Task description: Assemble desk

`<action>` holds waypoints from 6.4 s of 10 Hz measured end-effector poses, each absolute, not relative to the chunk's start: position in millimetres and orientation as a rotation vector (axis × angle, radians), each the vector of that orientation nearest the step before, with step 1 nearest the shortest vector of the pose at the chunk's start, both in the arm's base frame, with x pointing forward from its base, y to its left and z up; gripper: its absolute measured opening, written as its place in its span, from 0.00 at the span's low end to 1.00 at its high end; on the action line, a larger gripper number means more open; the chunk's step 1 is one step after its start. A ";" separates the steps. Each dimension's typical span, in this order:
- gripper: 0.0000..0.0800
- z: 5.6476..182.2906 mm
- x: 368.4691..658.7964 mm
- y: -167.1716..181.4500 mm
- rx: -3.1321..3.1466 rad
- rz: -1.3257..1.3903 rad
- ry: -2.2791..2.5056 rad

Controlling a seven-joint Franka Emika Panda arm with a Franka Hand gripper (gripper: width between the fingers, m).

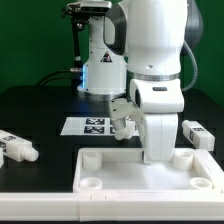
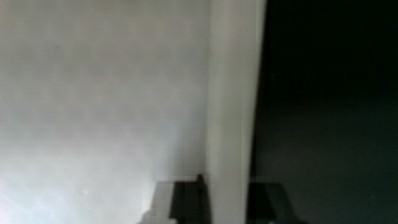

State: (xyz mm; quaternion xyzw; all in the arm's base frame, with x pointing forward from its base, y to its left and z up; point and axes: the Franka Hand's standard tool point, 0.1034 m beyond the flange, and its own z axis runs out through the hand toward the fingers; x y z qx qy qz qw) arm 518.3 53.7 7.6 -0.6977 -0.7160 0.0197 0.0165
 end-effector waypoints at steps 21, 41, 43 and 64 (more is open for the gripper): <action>0.81 52.8 493.1 92.6 -3.044 -0.017 -0.819; 0.81 46.2 473.4 179.4 -2.970 1.172 -0.049; 0.81 42.2 472.4 178.0 -2.949 1.246 -0.035; 0.81 15.1 455.1 177.2 -2.753 1.504 0.215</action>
Offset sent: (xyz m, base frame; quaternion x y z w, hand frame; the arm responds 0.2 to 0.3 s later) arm 0.0000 0.0000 0.0000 0.0000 0.0000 0.0000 1.0000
